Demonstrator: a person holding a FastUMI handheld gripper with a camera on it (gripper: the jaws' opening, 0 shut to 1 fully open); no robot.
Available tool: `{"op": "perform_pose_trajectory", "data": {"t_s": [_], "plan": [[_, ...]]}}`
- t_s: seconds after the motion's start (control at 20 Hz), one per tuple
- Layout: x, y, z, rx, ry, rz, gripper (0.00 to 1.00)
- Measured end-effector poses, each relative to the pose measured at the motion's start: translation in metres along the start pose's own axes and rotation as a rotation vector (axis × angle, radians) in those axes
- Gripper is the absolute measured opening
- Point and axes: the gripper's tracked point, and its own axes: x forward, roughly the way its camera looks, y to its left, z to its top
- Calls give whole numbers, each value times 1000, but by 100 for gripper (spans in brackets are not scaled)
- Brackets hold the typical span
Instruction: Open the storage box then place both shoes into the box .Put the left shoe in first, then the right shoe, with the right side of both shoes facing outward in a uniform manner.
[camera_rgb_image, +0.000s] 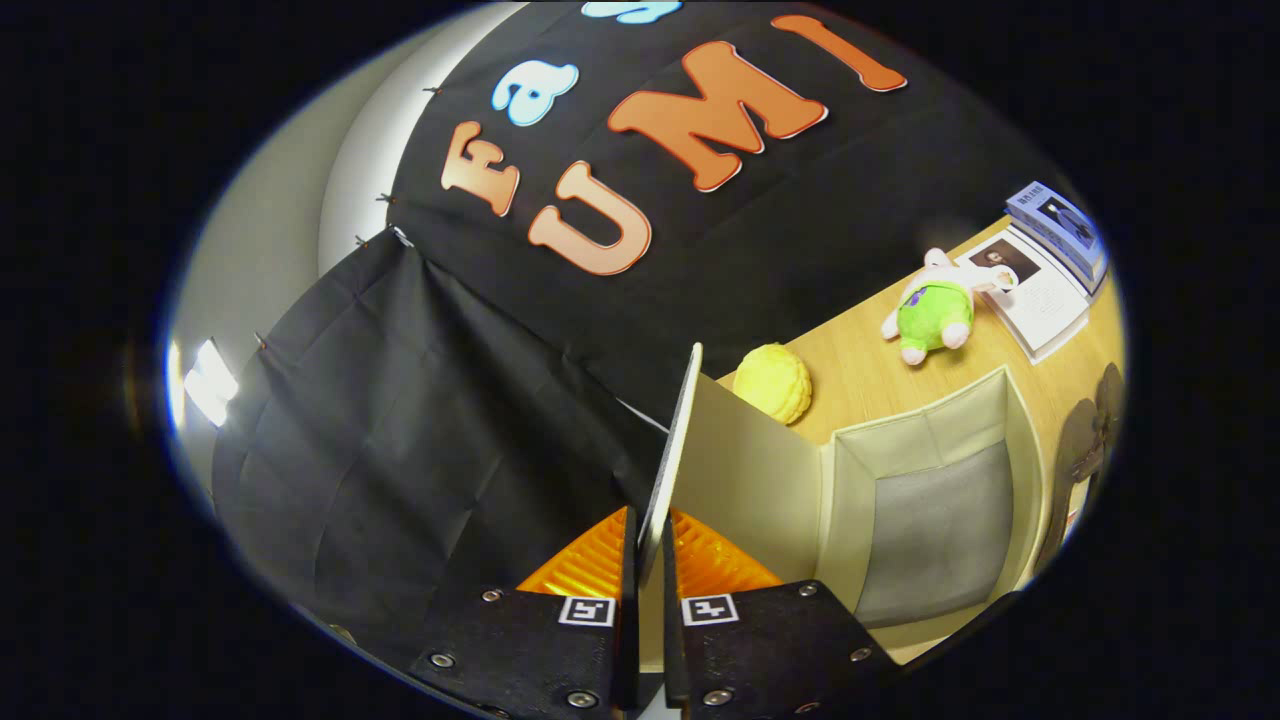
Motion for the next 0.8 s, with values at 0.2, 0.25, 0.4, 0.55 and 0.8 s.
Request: {"op": "perform_pose_trajectory", "data": {"t_s": [0.2,0.25,0.4,0.55,0.8], "plan": [[9,-4,-12,-88,39,-38,52],[6,-9,-11,-98,33,-53,72],[-5,-27,-2,-110,3,-104,98],[-20,-44,14,-128,-44,-155,98],[-51,-81,42,-159,-116,-251,98]]}}
